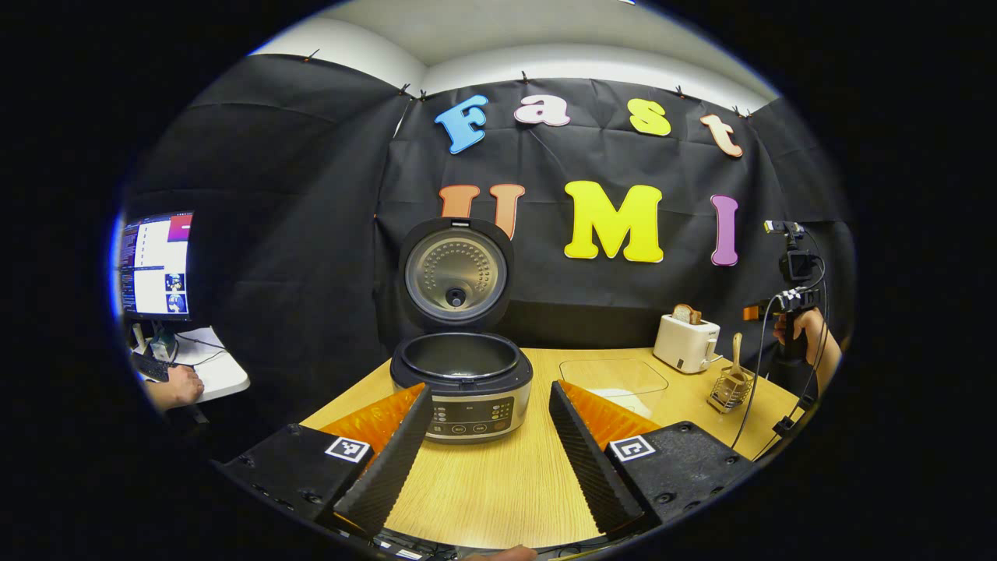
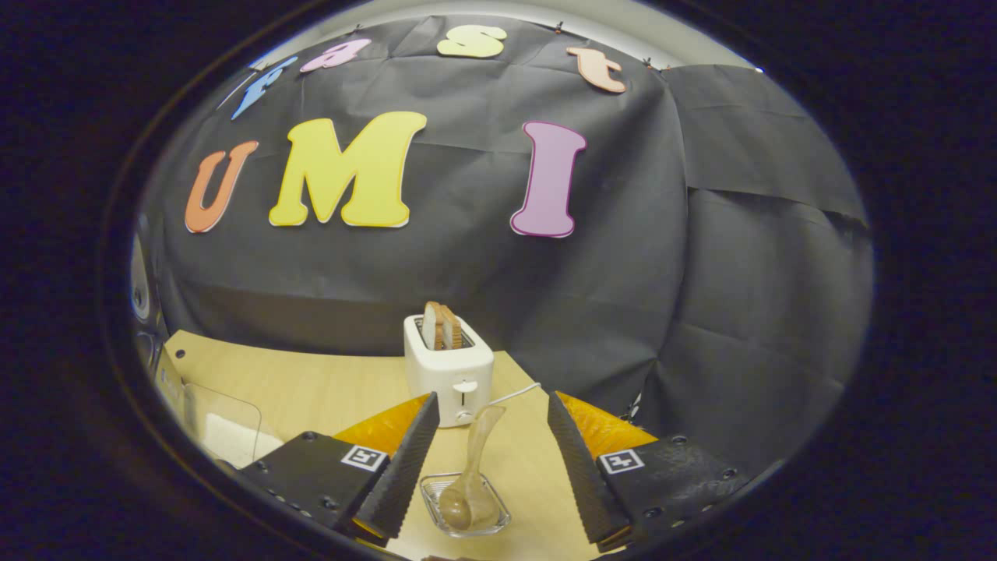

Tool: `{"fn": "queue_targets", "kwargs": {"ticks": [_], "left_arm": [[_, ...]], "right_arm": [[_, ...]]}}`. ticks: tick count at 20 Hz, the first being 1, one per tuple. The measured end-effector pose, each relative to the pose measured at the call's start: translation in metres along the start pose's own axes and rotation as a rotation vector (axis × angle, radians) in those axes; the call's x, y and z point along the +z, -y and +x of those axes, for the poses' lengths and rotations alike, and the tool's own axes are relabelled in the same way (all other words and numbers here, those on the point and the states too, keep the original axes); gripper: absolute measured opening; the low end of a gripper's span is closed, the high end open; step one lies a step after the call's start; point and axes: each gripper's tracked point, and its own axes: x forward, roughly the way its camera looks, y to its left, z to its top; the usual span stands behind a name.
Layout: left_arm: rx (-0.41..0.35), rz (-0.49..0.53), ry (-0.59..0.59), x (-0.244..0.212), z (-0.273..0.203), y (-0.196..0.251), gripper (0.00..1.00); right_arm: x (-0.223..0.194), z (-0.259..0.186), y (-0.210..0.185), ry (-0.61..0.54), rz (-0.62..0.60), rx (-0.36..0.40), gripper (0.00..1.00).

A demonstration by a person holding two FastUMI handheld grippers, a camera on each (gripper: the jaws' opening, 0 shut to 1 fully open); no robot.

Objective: Close the left gripper, press the button to open the rice cooker; take a wooden spoon from the chopstick holder with the right hand, scoop a spoonful of rice and pour it into the rice cooker, then put the wooden spoon back into the chopstick holder.

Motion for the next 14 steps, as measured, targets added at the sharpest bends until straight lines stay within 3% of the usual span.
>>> {"fn": "queue_targets", "kwargs": {"ticks": [1, 2, 3, 4, 9, 12, 14], "left_arm": [[0.012, -0.003, 0.003, 0.001, 0.0, -0.001, 1.0], [0.018, -0.001, 0.003, 0.0, 0.0, 0.001, 0.95], [0.024, 0.002, -0.002, -0.001, 0.001, 0.002, 0.95], [0.029, 0.008, -0.004, -0.002, 0.002, 0.004, 0.95], [0.055, 0.035, 0.005, 0.003, 0.009, 0.005, 0.95], [0.063, 0.023, 0.002, 0.016, 0.023, 0.002, 1.0], [0.086, 0.016, 0.008, 0.031, 0.035, -0.006, 0.96]], "right_arm": [[-0.001, -0.005, 0.0, 0.001, 0.015, 0.013, 0.92], [-0.002, -0.011, -0.004, 0.005, 0.029, 0.038, 0.96], [-0.002, -0.017, -0.008, 0.013, 0.034, 0.061, 0.93], [-0.005, -0.022, -0.008, 0.021, 0.019, 0.072, 0.96], [-0.011, -0.057, 0.002, 0.111, -0.057, 0.049, 0.95], [-0.024, -0.077, 0.002, 0.152, -0.037, 0.072, 0.98], [-0.032, -0.08, 0.002, 0.165, -0.009, 0.079, 0.95]]}}
